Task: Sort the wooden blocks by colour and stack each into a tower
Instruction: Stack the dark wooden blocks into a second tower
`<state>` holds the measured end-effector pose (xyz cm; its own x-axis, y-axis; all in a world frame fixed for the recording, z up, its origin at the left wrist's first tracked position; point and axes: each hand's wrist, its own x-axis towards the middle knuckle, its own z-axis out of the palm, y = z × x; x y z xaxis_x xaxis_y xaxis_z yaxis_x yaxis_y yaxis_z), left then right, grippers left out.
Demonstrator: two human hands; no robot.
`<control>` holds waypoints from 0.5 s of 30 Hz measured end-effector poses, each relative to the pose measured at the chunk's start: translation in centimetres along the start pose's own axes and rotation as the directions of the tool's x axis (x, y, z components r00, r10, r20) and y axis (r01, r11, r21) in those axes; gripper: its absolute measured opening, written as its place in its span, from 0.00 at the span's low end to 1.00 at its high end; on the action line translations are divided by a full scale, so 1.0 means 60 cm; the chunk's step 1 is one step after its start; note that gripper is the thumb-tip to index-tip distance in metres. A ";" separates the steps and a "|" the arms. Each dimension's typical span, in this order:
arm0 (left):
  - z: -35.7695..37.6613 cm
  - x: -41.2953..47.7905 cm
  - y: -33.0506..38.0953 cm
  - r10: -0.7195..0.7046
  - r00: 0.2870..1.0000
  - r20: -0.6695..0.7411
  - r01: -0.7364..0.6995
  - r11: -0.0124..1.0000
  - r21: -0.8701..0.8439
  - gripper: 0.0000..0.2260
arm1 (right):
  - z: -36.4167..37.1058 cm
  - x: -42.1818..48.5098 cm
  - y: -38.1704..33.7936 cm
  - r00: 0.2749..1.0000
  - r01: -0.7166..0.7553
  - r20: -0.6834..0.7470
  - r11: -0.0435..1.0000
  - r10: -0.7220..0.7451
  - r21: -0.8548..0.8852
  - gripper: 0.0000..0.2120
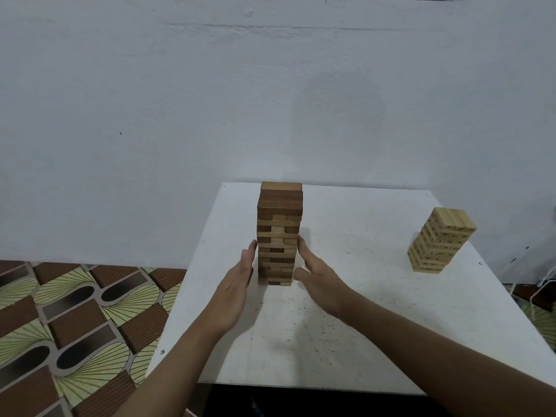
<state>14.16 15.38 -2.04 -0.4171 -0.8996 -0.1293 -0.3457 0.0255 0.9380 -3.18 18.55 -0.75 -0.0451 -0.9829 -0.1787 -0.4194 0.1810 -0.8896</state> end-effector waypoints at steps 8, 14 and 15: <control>-0.009 0.023 0.005 0.011 0.999 -0.037 -0.014 0.996 -0.086 0.30 | -0.005 0.001 -0.008 0.999 0.036 -0.029 0.998 -0.034 0.050 0.28; -0.005 0.027 0.010 0.020 1.000 -0.003 -0.020 0.998 -0.064 0.31 | -0.002 0.002 -0.005 0.997 0.083 -0.012 0.996 -0.082 0.034 0.29; -0.004 0.028 0.010 0.014 1.000 -0.007 -0.014 0.998 -0.059 0.31 | -0.002 0.002 -0.004 0.996 0.086 -0.009 0.996 -0.086 0.035 0.29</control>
<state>13.47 13.75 -1.64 -0.4161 -0.9022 -0.1140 -0.2897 0.0127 0.9570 -3.20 18.39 -0.47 -0.0169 -0.9950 -0.0982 -0.3900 0.0970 -0.9157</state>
